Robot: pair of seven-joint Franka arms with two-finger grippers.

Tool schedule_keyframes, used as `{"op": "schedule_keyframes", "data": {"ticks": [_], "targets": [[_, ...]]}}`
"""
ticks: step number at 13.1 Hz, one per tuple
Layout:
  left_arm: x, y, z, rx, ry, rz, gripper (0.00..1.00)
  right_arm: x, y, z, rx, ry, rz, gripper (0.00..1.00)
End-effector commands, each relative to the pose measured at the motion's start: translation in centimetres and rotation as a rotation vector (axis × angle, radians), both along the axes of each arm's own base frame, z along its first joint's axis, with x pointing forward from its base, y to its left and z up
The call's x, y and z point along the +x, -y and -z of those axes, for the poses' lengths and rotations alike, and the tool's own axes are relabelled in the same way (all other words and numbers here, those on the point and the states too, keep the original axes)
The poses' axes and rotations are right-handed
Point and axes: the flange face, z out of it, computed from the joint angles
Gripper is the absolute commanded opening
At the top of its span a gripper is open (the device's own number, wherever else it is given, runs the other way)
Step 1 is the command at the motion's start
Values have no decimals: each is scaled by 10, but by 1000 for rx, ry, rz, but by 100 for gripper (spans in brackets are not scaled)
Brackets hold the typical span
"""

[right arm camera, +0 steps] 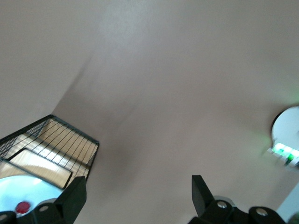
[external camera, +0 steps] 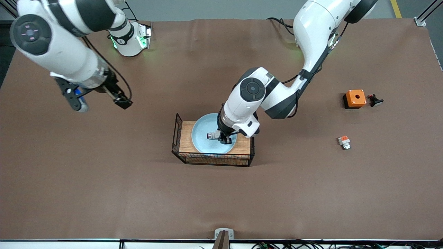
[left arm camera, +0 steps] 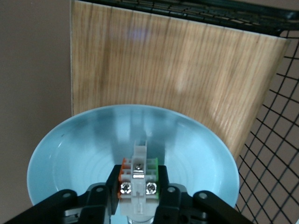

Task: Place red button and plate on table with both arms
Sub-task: 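Lift the button with the left gripper while the right gripper approaches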

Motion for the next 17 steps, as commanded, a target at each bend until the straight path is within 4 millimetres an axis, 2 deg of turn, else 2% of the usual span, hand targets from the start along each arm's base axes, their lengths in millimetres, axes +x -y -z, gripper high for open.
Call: {"op": "schedule_keyframes", "data": {"ticks": [1,4,5,6,7,8,10,12,13,16,17], "targets": [[2,6,-1,3,25,-2,14,-15,-39,20,8,27,99,99],[2,6,-12,-1,35,0,13,-35,-87,43,14,65,163,99],[1,5,-22,-1,44,3,13,-41,-99,46,20,81,183,99],[-3,4,-41,1,55,13,13,-44,-108,48,22,86,187,99],[-7,5,-53,3,52,20,13,-44,-112,52,22,87,186,99],[-10,3,-73,1,66,24,13,-45,-115,53,21,90,185,99],[-12,-9,-103,18,74,32,13,-47,-120,54,25,97,201,99],[-19,-19,-128,53,81,107,13,-50,-134,60,28,106,221,99],[-23,-29,-147,65,96,145,13,-52,-142,64,34,118,240,99],[-26,-65,-171,134,60,261,12,-53,-174,96,30,142,304,99],[-26,-83,-179,149,57,295,12,-55,-186,108,21,142,322,98]]}}
